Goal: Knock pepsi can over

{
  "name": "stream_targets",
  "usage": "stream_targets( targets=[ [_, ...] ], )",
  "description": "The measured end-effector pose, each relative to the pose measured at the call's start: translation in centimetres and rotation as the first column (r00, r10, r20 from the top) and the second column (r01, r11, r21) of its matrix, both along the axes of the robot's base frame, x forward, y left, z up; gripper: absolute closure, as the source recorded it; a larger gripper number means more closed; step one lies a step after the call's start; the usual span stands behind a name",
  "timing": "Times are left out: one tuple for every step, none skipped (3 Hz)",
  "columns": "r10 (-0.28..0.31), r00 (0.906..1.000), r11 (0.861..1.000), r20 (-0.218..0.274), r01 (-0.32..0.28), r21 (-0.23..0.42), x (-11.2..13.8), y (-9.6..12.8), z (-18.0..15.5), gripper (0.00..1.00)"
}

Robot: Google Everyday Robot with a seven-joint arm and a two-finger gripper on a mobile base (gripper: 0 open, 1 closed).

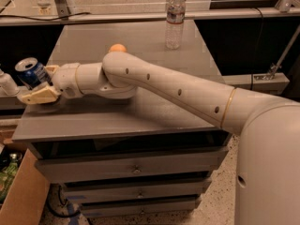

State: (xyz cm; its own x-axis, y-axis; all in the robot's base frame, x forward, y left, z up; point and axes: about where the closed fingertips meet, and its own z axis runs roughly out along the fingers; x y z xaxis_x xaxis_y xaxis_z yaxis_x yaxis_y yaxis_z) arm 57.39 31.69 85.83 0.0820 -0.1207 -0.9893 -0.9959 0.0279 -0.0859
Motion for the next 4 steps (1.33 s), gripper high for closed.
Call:
stream_targets(
  targets=[
    [0.006,0.9998,0.999,0.021,-0.005,-0.034,-0.5,-0.2,3.0,0.65],
    [-0.011,0.9988,0.997,0.047,0.015,-0.077,-0.9,-1.6,5.7,0.88],
    [-0.027,0.9961,0.987,0.084,0.04,-0.155,-0.7,-3.8,7.4,1.0],
    [-0.03,0.9925,0.954,0.119,0.064,-0.294,0.3,-7.2,8.6,1.0]
  ],
)
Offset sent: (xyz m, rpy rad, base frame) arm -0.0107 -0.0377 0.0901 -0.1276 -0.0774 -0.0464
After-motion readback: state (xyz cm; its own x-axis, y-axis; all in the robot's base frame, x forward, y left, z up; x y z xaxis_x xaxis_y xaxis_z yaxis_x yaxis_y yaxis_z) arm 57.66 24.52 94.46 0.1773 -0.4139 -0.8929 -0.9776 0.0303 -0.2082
